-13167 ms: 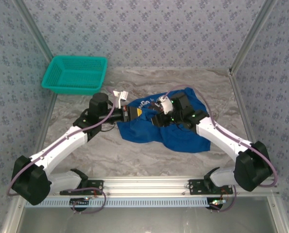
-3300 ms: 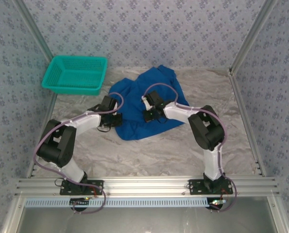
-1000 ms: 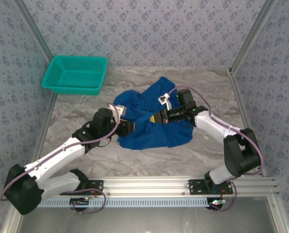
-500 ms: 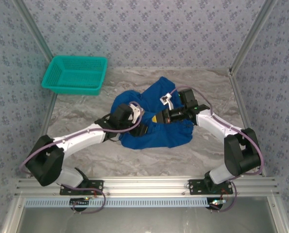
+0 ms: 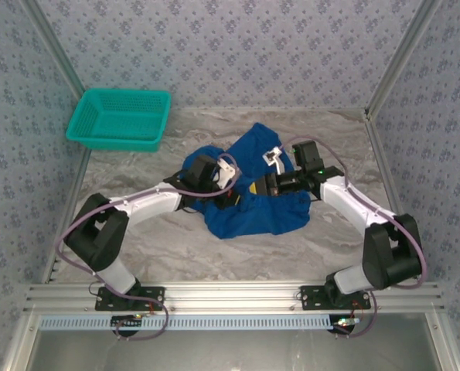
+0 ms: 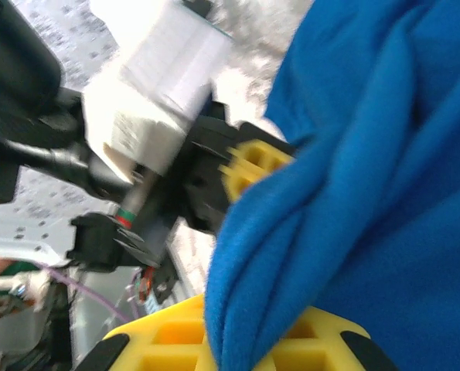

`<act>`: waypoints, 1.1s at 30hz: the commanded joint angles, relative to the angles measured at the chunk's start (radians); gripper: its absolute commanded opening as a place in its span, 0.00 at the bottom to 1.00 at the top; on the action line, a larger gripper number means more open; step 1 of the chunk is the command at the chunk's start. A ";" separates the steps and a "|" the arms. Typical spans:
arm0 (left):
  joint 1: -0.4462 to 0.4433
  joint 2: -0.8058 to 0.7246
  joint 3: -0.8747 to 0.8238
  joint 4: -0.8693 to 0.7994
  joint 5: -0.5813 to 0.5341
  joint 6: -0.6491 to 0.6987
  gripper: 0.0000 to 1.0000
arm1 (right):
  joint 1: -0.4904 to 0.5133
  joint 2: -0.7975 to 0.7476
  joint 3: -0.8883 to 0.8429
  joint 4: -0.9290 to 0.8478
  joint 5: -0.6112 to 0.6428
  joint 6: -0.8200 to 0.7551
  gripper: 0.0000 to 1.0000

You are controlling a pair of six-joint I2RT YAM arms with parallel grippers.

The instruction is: Fold the inside-out t-shirt

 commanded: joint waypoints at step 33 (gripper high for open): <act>0.088 -0.425 -0.146 0.090 0.244 -0.253 0.00 | 0.207 -0.056 -0.101 0.075 0.543 0.144 0.27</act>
